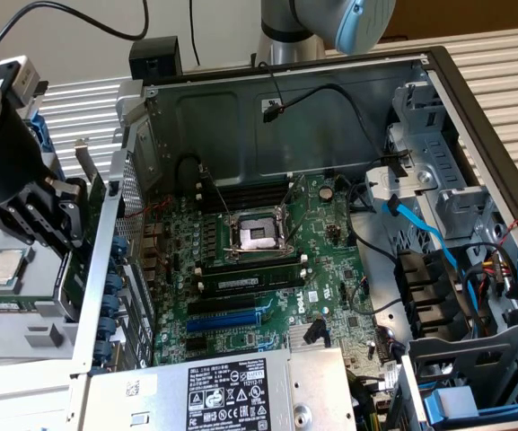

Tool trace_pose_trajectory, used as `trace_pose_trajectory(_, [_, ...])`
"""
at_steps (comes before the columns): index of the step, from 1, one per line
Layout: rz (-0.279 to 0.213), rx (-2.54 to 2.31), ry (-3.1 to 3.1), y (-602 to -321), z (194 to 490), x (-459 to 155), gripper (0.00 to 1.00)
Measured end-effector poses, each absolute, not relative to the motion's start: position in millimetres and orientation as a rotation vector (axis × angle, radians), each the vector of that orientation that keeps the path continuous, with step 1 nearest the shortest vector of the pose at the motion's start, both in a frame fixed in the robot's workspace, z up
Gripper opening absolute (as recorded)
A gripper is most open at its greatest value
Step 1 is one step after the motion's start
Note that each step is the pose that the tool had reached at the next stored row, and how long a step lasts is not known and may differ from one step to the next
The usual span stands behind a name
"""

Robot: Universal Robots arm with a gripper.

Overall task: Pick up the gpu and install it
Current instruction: 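Pick up the gpu and move the gpu toward the slot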

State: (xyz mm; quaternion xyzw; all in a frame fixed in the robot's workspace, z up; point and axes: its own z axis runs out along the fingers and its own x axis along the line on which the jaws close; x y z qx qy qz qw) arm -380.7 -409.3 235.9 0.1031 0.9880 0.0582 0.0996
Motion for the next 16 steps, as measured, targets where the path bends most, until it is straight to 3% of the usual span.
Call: trace_pose_trajectory(16, [0.186, 0.306, 2.921, -407.4, 242.2, -383.7, 0.27])
